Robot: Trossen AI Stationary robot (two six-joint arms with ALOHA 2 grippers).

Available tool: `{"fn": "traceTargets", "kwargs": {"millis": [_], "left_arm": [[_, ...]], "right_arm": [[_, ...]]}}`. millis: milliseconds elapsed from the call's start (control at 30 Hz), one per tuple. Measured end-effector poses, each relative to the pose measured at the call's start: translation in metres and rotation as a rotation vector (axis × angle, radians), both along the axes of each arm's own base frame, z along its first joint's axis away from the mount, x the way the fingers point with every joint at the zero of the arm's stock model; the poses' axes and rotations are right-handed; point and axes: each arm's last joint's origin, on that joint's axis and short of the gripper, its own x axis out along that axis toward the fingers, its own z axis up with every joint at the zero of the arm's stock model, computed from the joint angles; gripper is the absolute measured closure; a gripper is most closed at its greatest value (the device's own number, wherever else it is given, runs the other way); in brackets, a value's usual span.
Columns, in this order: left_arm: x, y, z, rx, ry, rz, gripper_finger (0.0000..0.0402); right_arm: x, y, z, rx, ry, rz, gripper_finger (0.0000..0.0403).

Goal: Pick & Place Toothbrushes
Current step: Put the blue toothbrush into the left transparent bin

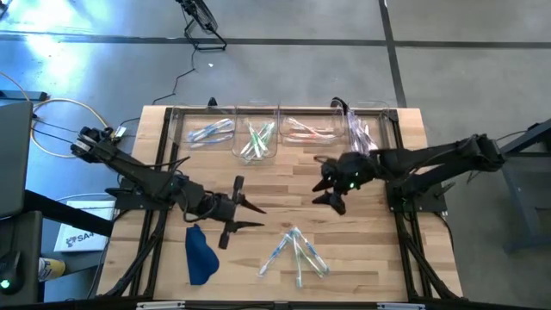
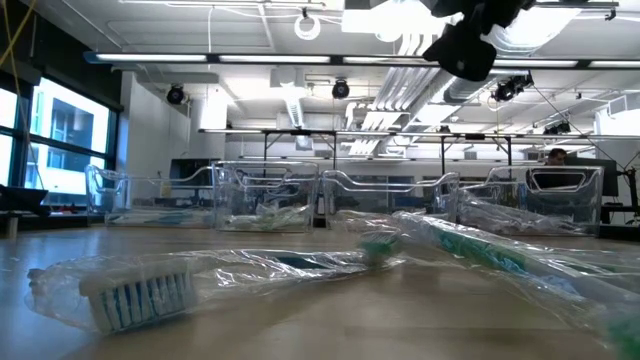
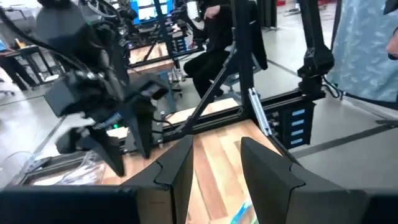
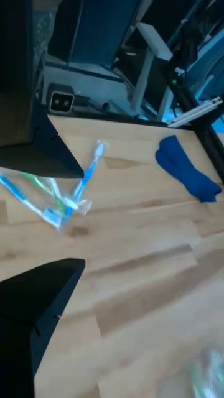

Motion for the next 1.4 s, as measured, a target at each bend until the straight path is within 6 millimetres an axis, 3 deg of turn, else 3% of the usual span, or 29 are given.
{"fn": "traceTargets", "kwargs": {"millis": [233, 633, 800, 1000, 1167, 1400], "left_arm": [[-0.005, -0.011, -0.001, 0.005, 0.011, -0.052, 0.0272], [-0.010, -0.020, -0.002, 0.003, 0.023, -0.087, 0.0272], [-0.010, -0.019, -0.002, 0.001, 0.023, -0.083, 0.0272], [-0.010, -0.019, -0.003, 0.005, 0.025, -0.082, 0.0272], [-0.010, -0.019, -0.003, 0.009, 0.024, -0.082, 0.0272], [-0.010, -0.019, -0.003, 0.014, 0.026, -0.080, 0.0272]], "right_arm": [[0.011, 0.034, -0.017, 0.061, 0.077, -0.005, 0.0232], [0.012, 0.081, -0.042, 0.218, 0.237, -0.152, 0.0289], [0.009, 0.098, -0.038, 0.236, 0.166, -0.198, 0.0317], [0.002, 0.113, -0.037, 0.236, 0.127, -0.247, 0.0391], [-0.002, 0.128, -0.038, 0.238, 0.086, -0.279, 0.0399], [0.015, 0.149, -0.028, 0.154, 0.156, -0.318, 0.0400]]}}
